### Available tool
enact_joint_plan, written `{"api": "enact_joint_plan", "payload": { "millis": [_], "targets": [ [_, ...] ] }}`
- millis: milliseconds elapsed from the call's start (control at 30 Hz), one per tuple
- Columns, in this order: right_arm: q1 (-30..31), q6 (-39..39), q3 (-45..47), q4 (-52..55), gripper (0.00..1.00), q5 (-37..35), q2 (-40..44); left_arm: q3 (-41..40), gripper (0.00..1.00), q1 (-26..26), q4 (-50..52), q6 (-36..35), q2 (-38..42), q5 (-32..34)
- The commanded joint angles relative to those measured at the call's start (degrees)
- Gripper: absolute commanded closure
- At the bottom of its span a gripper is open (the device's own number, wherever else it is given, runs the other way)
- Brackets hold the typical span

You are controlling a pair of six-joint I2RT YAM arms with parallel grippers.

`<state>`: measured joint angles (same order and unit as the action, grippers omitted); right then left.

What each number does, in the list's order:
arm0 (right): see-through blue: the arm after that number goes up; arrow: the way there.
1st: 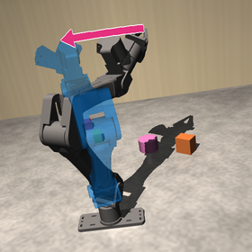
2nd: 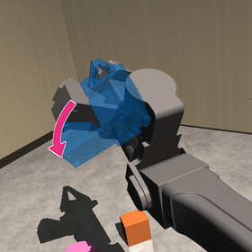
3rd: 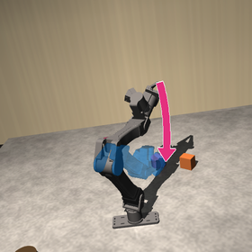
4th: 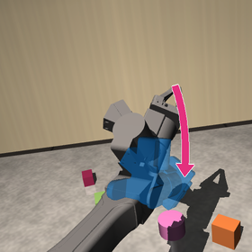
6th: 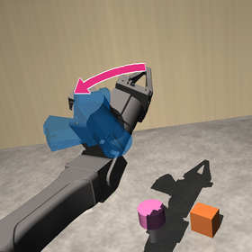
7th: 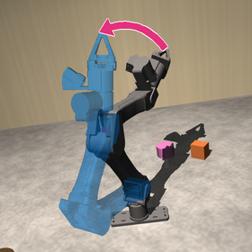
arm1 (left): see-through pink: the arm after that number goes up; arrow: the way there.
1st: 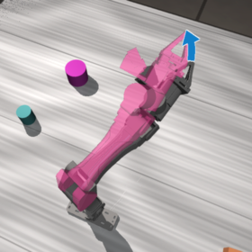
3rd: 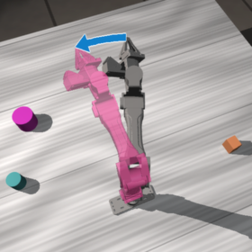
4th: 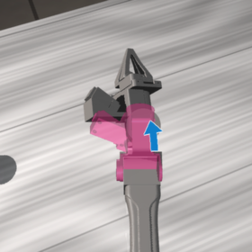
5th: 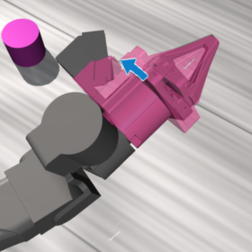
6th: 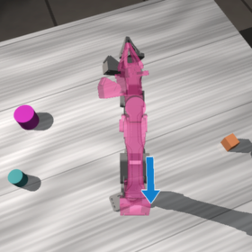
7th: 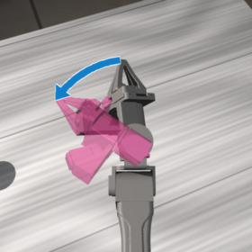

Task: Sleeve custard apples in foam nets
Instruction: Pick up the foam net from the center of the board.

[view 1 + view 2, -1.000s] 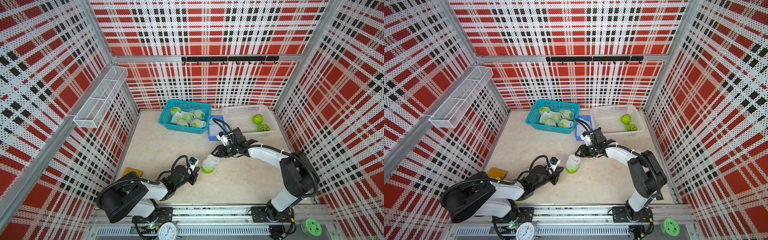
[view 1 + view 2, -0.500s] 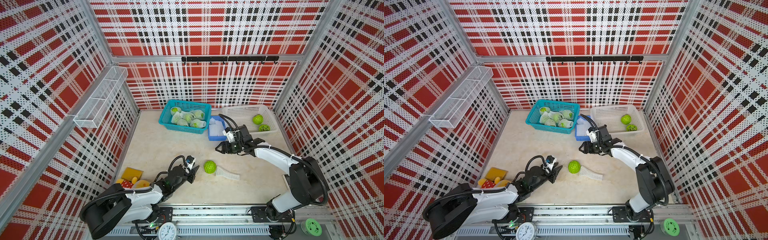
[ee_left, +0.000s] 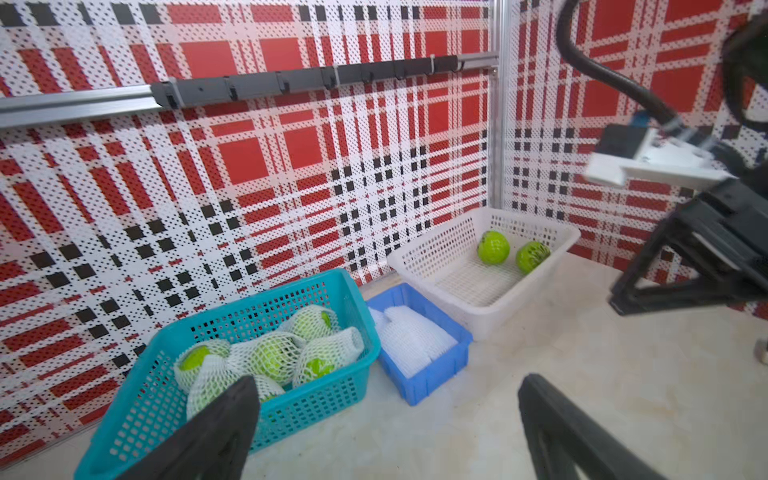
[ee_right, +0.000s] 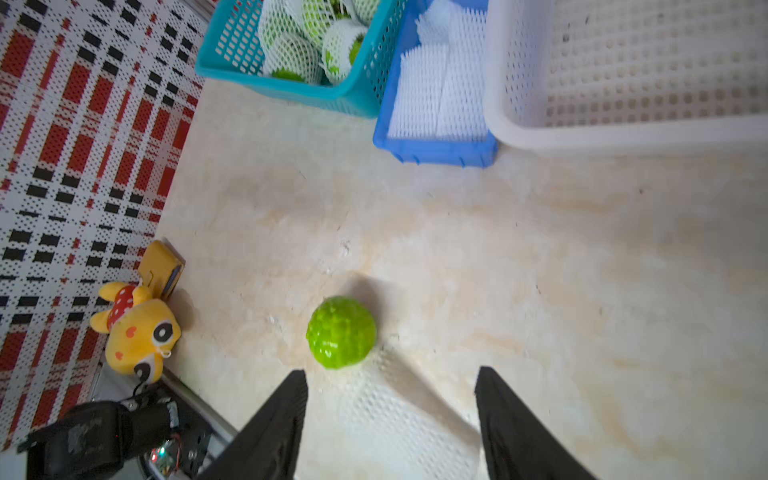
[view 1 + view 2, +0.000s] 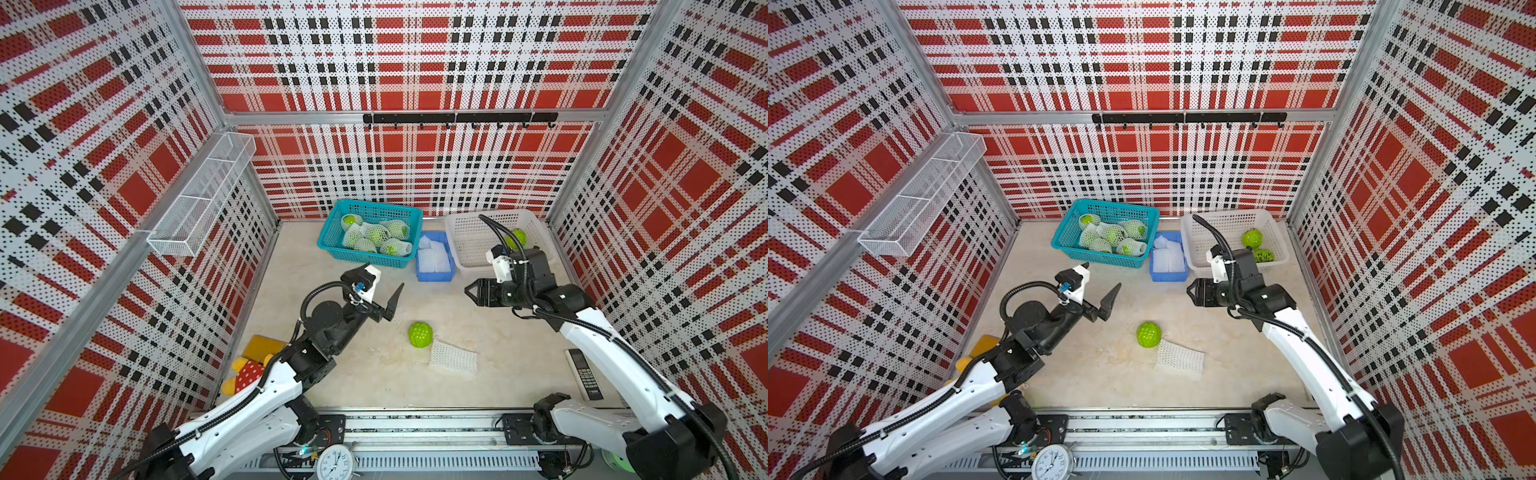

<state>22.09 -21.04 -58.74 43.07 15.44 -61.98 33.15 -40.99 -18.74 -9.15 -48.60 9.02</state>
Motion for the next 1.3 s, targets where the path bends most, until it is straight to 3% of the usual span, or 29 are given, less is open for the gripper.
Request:
{"api": "enact_joint_plan", "payload": {
  "millis": [0,167,333,533,733,1000,1133,1267],
  "targets": [
    [-0.2,-4.1,4.9,13.2,0.32,2.4,5.8,0.3,0.00,2.3,3.0,-1.9,0.0,-7.5],
    [-0.1,-12.4,12.8,19.1,0.32,6.6,17.4,1.2,0.00,2.6,3.8,1.3,-0.2,-9.5],
    [-0.1,-18.7,24.9,12.3,0.33,12.8,23.1,-0.4,0.00,2.6,4.8,7.1,-1.6,-12.1],
    [0.4,-20.0,31.0,-1.4,0.33,16.3,16.6,-1.1,0.00,1.6,4.9,10.4,-4.2,-13.3],
    [0.7,-16.6,32.5,-8.1,0.32,16.2,6.5,-1.0,0.00,1.1,5.0,9.9,-5.3,-12.3],
    [0.8,-15.8,35.2,-17.3,0.35,16.8,1.8,-1.2,0.00,0.9,5.0,9.9,-5.8,-11.5],
    [0.8,-16.3,36.4,-21.3,0.41,18.0,0.5,-1.1,0.00,0.7,5.0,10.4,-6.3,-11.4],
    [0.8,-15.5,35.6,-20.6,0.56,17.4,2.7,-1.2,0.00,0.3,5.2,10.8,-6.7,-11.1]
  ]
}}
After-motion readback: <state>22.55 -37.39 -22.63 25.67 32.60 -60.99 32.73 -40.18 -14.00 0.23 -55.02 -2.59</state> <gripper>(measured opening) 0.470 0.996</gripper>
